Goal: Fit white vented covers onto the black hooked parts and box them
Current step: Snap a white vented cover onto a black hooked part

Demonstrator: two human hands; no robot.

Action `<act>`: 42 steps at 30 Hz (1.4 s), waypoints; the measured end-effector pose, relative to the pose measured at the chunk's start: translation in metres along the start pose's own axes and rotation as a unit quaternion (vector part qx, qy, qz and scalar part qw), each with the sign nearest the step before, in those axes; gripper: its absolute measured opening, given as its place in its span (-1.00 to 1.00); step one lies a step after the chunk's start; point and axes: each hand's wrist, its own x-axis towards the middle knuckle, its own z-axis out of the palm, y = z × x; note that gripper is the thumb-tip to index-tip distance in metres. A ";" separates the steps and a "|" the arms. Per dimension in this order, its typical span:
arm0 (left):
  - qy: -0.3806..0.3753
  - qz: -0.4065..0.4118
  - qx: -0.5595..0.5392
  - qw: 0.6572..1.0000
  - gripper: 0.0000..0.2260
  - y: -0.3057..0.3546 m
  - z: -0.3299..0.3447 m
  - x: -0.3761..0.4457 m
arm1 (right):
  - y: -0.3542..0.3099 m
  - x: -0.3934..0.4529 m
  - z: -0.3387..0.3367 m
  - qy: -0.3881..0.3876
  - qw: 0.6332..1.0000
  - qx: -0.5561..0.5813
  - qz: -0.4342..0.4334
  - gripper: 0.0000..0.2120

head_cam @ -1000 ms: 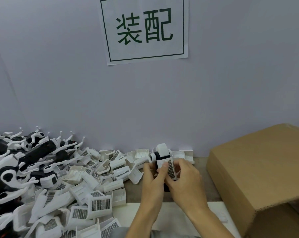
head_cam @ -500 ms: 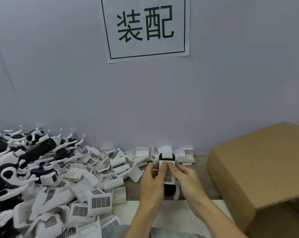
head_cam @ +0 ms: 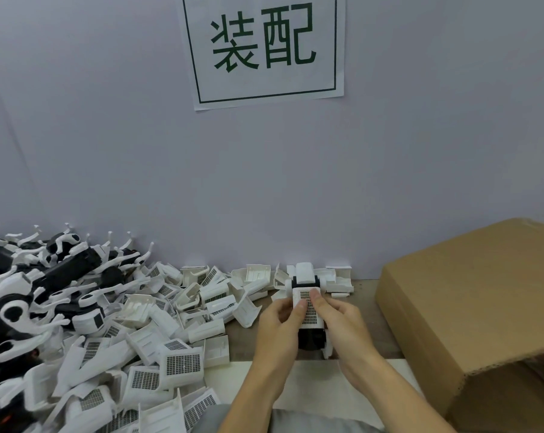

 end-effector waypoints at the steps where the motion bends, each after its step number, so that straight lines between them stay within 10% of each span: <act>1: 0.006 0.005 0.010 1.000 -0.84 -0.001 0.000 0.001 | 0.000 0.000 0.000 -0.014 1.000 -0.002 0.001 -0.79; 18: 0.059 0.014 -0.003 0.998 -0.93 -0.004 -0.008 0.005 | 0.004 -0.001 -0.001 -0.022 0.979 -0.186 -0.084 -0.85; 23: 0.077 0.028 -0.081 0.993 -0.79 0.002 -0.006 0.004 | 0.006 0.000 0.002 0.055 0.921 -0.323 -0.212 -0.87; 28: -0.001 -0.063 -0.196 0.979 -0.71 0.004 -0.002 0.003 | 0.015 0.005 -0.002 0.001 0.893 -0.415 -0.175 -0.44; 35: 0.184 0.086 0.036 0.978 -0.84 0.006 -0.013 0.010 | 0.005 0.010 -0.013 0.096 0.979 -0.158 -0.089 -0.83; 42: 0.054 -0.001 -0.172 0.984 -0.84 0.009 -0.017 0.010 | -0.003 0.010 -0.018 -0.009 0.994 0.038 0.106 -0.64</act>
